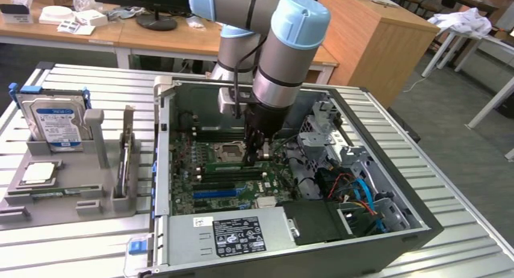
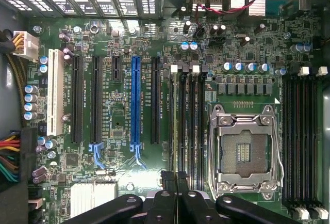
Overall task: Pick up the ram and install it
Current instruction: 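Insert the ram into the slot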
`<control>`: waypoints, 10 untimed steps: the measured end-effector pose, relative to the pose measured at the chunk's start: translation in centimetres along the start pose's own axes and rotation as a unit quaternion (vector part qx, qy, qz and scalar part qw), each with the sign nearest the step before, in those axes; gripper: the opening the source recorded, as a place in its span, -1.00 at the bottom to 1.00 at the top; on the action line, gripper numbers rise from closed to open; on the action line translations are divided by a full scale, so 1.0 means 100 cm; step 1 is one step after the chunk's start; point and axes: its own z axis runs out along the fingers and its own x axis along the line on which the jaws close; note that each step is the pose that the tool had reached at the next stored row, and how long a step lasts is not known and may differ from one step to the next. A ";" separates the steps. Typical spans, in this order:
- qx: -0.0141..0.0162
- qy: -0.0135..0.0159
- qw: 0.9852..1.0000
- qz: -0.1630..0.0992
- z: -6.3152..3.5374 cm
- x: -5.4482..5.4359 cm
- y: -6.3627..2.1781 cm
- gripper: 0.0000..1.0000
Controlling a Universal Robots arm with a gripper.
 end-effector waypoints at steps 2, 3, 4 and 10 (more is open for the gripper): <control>-0.001 0.000 1.000 0.000 0.0000 0.000 -0.0001 -0.77; -0.001 0.000 1.000 0.000 0.0000 0.000 -0.0002 -0.77; -0.002 0.000 1.000 0.000 0.0000 0.000 -0.0003 -0.77; -0.002 0.000 1.000 0.000 0.0000 0.000 -0.0001 -0.77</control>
